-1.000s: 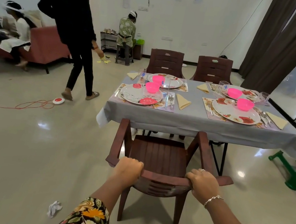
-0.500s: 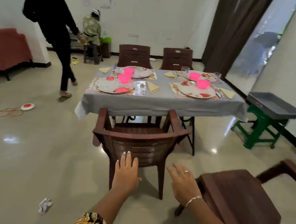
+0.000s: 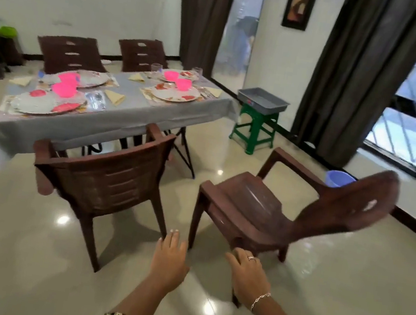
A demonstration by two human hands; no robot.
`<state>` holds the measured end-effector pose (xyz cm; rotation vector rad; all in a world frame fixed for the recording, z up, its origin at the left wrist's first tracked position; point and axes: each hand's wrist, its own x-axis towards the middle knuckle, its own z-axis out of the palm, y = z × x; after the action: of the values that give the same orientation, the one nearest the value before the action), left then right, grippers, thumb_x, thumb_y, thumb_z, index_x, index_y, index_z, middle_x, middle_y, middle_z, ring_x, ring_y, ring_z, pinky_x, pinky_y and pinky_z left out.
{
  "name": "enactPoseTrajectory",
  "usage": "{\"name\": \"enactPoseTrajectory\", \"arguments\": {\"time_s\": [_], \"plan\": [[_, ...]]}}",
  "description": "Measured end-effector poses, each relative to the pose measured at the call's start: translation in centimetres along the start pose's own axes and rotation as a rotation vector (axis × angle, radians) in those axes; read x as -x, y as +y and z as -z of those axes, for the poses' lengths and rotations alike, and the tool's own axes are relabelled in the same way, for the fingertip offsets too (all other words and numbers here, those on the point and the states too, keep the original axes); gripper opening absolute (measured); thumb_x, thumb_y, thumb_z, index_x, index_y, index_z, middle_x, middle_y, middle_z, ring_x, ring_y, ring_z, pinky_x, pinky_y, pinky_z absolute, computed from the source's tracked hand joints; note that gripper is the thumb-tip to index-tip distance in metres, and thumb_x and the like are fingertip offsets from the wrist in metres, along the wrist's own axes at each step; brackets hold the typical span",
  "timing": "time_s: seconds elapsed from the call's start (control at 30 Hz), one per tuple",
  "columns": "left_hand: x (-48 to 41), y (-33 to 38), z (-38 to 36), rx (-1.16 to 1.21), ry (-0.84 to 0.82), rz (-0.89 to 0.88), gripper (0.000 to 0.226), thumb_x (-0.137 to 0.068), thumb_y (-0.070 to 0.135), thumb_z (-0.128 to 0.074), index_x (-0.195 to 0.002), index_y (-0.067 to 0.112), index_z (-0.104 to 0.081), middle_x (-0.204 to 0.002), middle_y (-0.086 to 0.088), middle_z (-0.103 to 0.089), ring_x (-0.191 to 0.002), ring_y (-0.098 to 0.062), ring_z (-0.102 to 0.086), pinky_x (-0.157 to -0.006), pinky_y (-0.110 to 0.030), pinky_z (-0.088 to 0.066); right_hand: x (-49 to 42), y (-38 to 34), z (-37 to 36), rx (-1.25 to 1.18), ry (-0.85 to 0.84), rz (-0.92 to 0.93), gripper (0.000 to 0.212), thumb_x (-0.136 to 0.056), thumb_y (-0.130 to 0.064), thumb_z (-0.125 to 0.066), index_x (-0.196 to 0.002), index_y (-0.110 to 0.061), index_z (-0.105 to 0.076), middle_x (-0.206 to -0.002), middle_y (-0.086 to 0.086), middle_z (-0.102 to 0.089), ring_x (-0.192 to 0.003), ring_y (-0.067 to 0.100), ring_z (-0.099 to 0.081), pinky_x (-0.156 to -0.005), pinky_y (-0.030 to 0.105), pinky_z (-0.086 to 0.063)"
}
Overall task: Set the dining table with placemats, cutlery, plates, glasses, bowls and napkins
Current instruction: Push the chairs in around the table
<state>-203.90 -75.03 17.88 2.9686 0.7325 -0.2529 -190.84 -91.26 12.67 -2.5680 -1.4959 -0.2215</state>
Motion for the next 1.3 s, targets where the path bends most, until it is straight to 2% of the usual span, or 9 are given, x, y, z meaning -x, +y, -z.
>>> {"name": "enactPoseTrajectory", "arguments": {"time_s": [0.27,0.33,0.4,0.63,0.77,1.0,1.17,1.23,1.3], "plan": [[0.4,12.9,-0.3,-0.014,0.031,-0.249,0.067,-0.095,0.04,-0.045,-0.148,0.011,-0.017,-0.157,-0.015,-0.009,-0.146,-0.029,-0.006,-0.118,-0.043,-0.008,11.7,9.9,4.1,0.071,0.006,-0.342,0.09,-0.019,-0.014,-0.082,-0.101,-0.025,-0.046,-0.083,-0.001,-0.064,-0.064,0.018,-0.065,-0.053,0.025,-0.052],[-0.6,16.7,0.5,0.017,0.143,-0.298,0.071,-0.08,0.045,-0.068,-0.136,0.009,-0.044,-0.145,-0.021,-0.038,-0.136,-0.032,-0.035,-0.111,-0.044,-0.031,13.5,12.7,5.5,0.085,0.041,-0.392,0.089,-0.021,-0.015,-0.084,-0.101,-0.024,-0.046,-0.081,-0.001,-0.064,-0.066,0.018,-0.065,-0.051,0.027,-0.052],[-1.5,21.2,1.1,0.037,0.216,-0.38,0.074,-0.047,0.048,-0.089,-0.108,0.012,-0.066,-0.116,-0.016,-0.065,-0.108,-0.03,-0.063,-0.088,-0.043,-0.053,15.5,16.0,6.9,0.092,0.065,-0.411,0.086,-0.024,-0.015,-0.084,-0.101,-0.025,-0.047,-0.081,-0.003,-0.064,-0.068,0.018,-0.066,-0.052,0.026,-0.052],[-4.0,39.3,5.2,0.209,0.55,-0.596,0.073,-0.062,0.032,-0.079,-0.123,0.012,-0.044,-0.131,-0.018,-0.055,-0.121,-0.033,-0.054,-0.098,-0.049,-0.043,21.2,29.7,11.1,0.106,0.143,-0.442,0.085,-0.027,-0.015,-0.088,-0.101,-0.023,-0.048,-0.079,-0.005,-0.061,-0.064,0.014,-0.063,-0.049,0.022,-0.05],[-6.3,45.2,7.4,0.233,0.647,-0.475,0.073,-0.063,0.028,-0.078,-0.124,0.008,-0.043,-0.132,-0.02,-0.054,-0.122,-0.034,-0.053,-0.1,-0.05,-0.041,21.1,35.5,13.4,0.095,0.17,-0.397,0.083,-0.029,-0.017,-0.089,-0.102,-0.023,-0.048,-0.078,-0.004,-0.06,-0.063,0.015,-0.063,-0.049,0.022,-0.051],[-12.6,46.7,7.4,0.14,0.571,-0.226,0.072,-0.058,0.033,-0.086,-0.118,0.004,-0.058,-0.122,-0.019,-0.059,-0.115,-0.035,-0.057,-0.098,-0.047,-0.045,14.0,42.1,16.1,0.106,0.252,-0.163,0.073,-0.033,-0.016,-0.089,-0.099,-0.021,-0.057,-0.08,-0.001,-0.062,-0.063,0.019,-0.063,-0.049,0.026,-0.051],[-17.5,47.5,6.8,0.129,0.499,-0.098,0.065,-0.088,0.039,-0.06,-0.139,0.007,-0.035,-0.144,-0.015,-0.038,-0.138,-0.032,-0.031,-0.114,-0.04,-0.024,7.1,46.2,15.9,0.141,0.259,-0.011,0.064,-0.032,-0.015,-0.09,-0.093,-0.016,-0.067,-0.081,0.001,-0.063,-0.063,0.019,-0.063,-0.052,0.025,-0.051],[-19.1,47.8,5.7,0.104,0.456,-0.023,0.058,-0.085,0.041,-0.062,-0.13,0.01,-0.043,-0.128,-0.011,-0.05,-0.124,-0.03,-0.046,-0.103,-0.038,-0.039,4.4,48.0,15.1,0.134,0.231,0.057,0.065,-0.033,-0.012,-0.089,-0.095,-0.014,-0.067,-0.086,0.004,-0.064,-0.066,0.022,-0.064,-0.056,0.026,-0.053],[-20.2,48.1,5.1,0.057,0.466,0.017,0.045,-0.066,0.034,-0.082,-0.1,0.011,-0.062,-0.087,-0.005,-0.064,-0.076,-0.022,-0.063,-0.064,-0.031,-0.052,2.1,49.8,14.2,0.113,0.2,0.123,0.067,-0.034,-0.009,-0.088,-0.097,-0.012,-0.066,-0.093,0.007,-0.065,-0.073,0.024,-0.065,-0.06,0.029,-0.055]]}}
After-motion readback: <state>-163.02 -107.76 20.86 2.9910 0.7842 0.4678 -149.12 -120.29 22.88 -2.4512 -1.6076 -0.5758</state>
